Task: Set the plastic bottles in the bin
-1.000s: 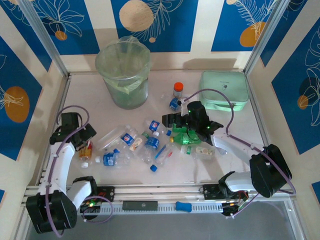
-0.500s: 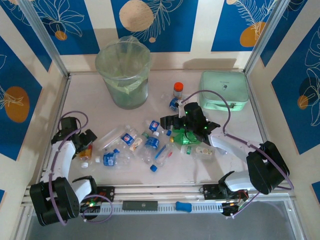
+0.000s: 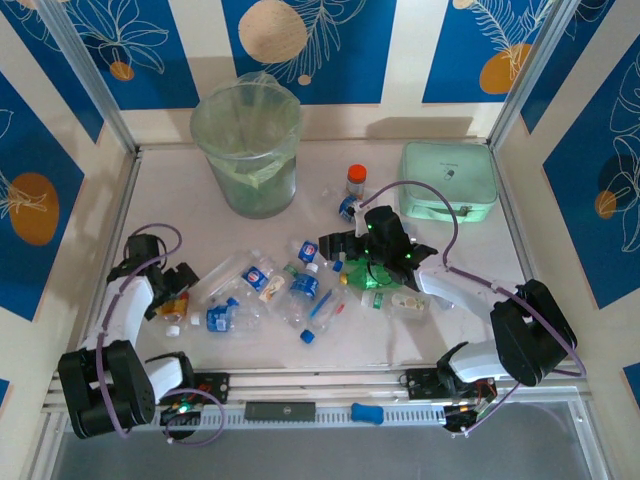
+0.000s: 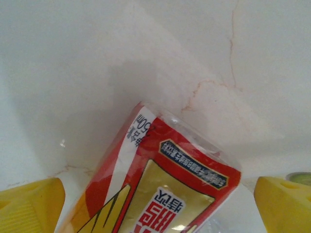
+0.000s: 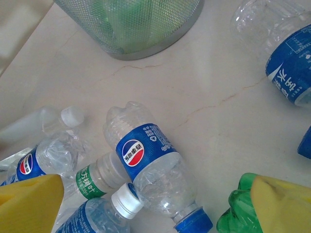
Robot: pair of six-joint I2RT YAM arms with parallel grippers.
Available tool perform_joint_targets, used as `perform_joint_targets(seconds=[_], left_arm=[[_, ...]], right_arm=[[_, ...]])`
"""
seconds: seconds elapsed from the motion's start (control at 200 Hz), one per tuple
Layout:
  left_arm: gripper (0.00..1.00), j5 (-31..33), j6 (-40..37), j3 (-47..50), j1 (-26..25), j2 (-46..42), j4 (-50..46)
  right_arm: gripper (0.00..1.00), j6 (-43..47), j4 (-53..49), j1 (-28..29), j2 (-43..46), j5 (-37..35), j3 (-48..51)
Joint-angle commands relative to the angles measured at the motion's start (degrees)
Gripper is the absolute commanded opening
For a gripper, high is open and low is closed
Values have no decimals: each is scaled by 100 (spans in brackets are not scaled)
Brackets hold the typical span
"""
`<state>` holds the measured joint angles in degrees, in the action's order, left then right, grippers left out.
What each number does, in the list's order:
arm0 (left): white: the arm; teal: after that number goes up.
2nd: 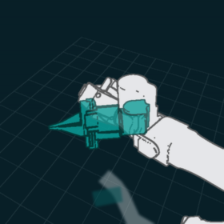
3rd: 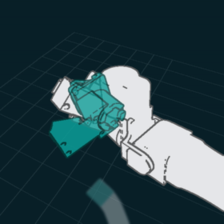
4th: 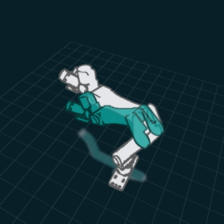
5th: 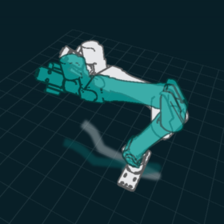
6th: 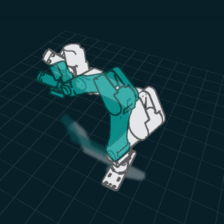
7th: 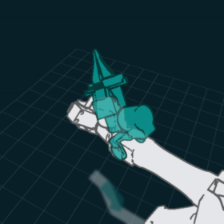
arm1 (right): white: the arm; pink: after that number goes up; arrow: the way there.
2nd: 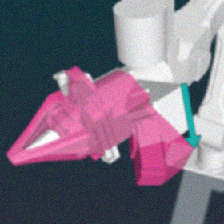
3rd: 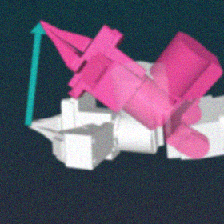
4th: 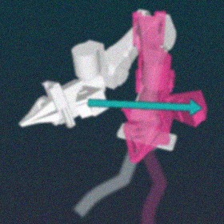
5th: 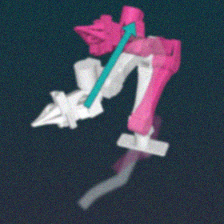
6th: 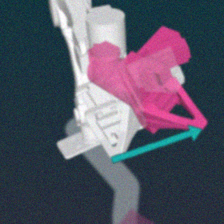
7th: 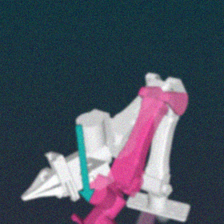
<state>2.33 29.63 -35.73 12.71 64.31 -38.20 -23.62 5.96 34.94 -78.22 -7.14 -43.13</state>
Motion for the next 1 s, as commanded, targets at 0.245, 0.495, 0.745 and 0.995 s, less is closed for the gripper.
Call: perform_joint_targets(seconds=[0.245, 0.495, 0.745, 0.995], left_arm=[[99, 971, 398, -45, -25, 267, -117], [99, 886, 36, -595, -5, 701, -357], [99, 881, -401, -602, -8, 777, -783], [91, 844, -656, -653, -18, 1051, -678]], right_arm=[[99, 41, -64, 57, 3, -122, -102], [99, 46, -108, 66, 137, -239, 26], [99, 41, -28, 66, 166, -310, 61], [99, 34, -69, 66, 166, -315, 5]])
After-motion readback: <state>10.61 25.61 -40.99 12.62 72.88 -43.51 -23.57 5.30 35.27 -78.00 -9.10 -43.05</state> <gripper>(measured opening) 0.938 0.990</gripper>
